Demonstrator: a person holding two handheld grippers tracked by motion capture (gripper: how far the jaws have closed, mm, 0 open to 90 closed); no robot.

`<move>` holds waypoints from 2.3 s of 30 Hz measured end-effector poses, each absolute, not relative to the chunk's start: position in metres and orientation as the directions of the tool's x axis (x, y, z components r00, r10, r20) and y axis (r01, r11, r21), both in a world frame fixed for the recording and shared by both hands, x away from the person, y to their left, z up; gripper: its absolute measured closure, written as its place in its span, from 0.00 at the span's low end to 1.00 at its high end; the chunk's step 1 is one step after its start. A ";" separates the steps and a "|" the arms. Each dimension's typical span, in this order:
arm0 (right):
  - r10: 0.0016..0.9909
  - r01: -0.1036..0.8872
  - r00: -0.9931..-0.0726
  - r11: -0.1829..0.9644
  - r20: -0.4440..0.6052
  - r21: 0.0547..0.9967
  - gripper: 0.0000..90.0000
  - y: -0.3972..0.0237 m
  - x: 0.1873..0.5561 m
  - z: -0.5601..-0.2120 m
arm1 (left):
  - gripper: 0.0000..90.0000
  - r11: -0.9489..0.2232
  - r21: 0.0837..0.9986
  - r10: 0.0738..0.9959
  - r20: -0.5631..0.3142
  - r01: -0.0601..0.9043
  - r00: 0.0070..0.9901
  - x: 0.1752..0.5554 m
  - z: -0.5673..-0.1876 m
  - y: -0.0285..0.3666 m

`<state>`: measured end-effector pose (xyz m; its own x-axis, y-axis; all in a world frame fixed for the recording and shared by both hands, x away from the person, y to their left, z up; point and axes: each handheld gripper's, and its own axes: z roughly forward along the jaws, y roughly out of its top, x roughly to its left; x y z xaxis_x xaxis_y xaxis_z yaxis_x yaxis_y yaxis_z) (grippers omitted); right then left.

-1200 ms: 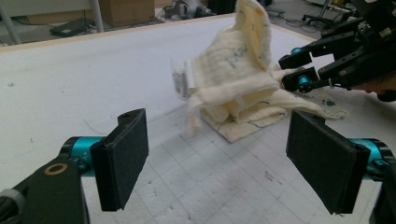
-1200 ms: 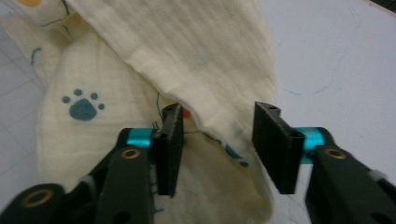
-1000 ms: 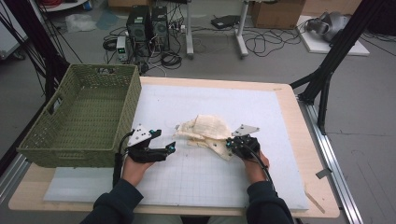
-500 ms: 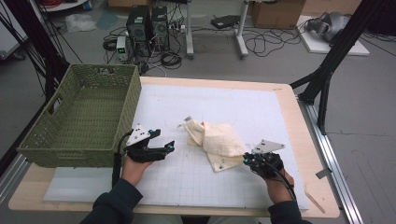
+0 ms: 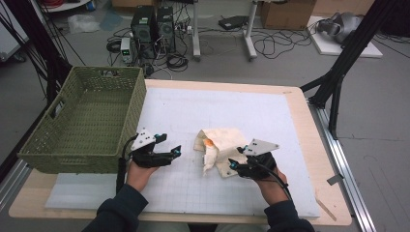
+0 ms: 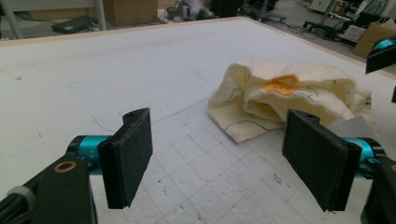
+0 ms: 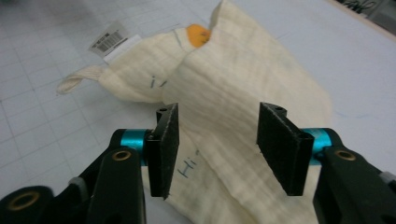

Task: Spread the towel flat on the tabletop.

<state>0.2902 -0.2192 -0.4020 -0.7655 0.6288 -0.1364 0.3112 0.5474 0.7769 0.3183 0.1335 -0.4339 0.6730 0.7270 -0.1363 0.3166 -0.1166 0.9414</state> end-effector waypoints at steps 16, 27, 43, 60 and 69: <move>0.583 0.386 -0.810 0.610 -0.063 0.692 0.86 -0.181 0.322 -0.432 | 0.28 -0.130 0.939 0.722 -0.130 0.318 0.680 0.317 -0.434 0.131; 0.593 0.378 -0.804 0.574 -0.050 0.726 0.92 -0.197 0.319 -0.421 | 0.28 -0.133 0.939 0.721 -0.128 0.317 0.680 0.317 -0.434 0.131; 0.729 0.440 -0.683 0.457 -0.042 0.773 0.91 -0.246 0.335 -0.388 | 0.29 -0.141 0.933 0.719 -0.133 0.331 0.682 0.318 -0.436 0.130; 0.953 0.689 -0.302 0.239 -0.029 0.684 0.74 -0.317 0.390 -0.418 | 0.33 -0.145 0.931 0.708 -0.140 0.336 0.692 0.319 -0.437 0.130; 0.912 0.565 -0.404 0.312 -0.074 0.763 0.61 -0.325 0.344 -0.404 | 0.35 -0.160 0.932 0.684 -0.132 0.324 0.717 0.318 -0.437 0.126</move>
